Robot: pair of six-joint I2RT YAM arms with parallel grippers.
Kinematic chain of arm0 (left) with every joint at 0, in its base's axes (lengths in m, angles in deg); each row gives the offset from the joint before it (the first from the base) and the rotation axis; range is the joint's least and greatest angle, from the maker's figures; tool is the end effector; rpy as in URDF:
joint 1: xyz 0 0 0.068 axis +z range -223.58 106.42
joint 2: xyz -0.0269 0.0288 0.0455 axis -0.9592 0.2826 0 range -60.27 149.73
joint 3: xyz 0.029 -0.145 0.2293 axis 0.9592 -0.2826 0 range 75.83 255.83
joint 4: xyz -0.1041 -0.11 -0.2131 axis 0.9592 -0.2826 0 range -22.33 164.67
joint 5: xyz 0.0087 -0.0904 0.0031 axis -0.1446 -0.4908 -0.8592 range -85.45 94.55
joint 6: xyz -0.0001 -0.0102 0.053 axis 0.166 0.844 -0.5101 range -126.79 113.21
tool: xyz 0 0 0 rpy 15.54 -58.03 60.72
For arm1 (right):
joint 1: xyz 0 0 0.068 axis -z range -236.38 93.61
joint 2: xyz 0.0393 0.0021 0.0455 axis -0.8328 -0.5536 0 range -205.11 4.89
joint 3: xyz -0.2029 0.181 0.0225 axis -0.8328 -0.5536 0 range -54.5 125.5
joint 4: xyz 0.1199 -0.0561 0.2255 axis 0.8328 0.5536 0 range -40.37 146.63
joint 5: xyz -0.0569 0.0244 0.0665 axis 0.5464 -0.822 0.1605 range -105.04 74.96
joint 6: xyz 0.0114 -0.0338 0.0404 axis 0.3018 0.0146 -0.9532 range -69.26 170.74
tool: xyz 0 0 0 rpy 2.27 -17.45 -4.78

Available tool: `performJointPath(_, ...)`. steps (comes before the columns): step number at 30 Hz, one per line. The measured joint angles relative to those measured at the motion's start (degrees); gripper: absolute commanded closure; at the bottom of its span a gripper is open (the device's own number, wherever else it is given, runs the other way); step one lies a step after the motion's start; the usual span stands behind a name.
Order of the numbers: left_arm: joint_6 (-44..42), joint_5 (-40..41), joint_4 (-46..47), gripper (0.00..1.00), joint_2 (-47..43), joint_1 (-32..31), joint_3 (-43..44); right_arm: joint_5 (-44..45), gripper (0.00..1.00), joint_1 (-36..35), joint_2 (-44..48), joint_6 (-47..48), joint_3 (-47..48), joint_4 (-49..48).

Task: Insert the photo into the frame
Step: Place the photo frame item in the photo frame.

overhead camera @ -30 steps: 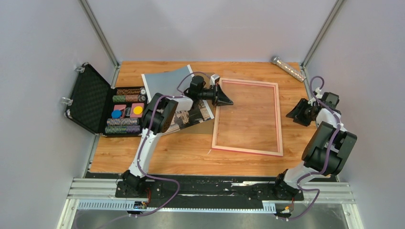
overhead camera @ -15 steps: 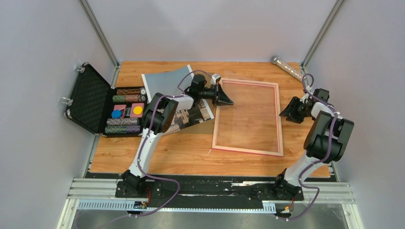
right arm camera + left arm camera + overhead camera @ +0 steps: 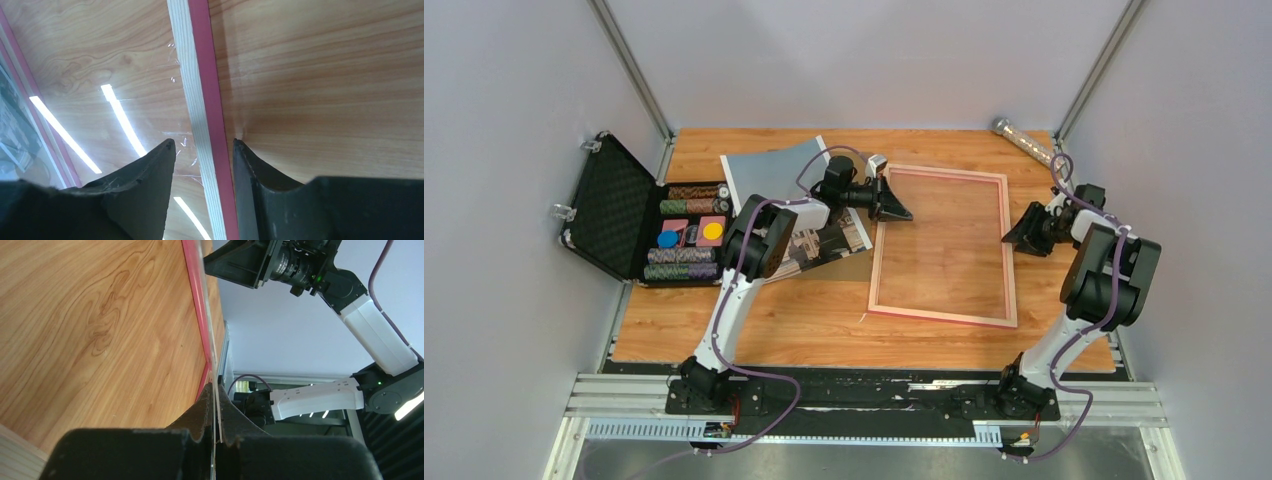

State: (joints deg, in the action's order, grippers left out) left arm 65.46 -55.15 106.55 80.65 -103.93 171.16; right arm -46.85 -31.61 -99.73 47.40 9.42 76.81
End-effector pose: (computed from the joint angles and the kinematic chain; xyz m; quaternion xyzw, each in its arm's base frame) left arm 0.4407 -0.2936 0.1250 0.0432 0.7470 -0.6628 0.0294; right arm 0.3263 -0.1299 0.1581 0.1782 0.9284 0.2300 0.2313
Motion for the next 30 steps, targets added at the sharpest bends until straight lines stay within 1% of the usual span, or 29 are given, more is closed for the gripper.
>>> performJointPath(13,-3.13,-0.15,-0.96,1.00,0.00,-0.42,0.00,-1.33,0.56,-0.24,-0.57,-0.02,0.39,0.02)
performJointPath(22,-5.55,-0.20,-3.52,1.00,0.00,-0.68,0.04,-1.90,0.56,-0.24,-1.25,-0.04,0.63,0.00)
performJointPath(30,-7.48,-0.81,-6.38,1.00,0.00,-0.92,2.54,-2.67,0.55,-0.22,-1.27,-0.02,0.63,0.00)
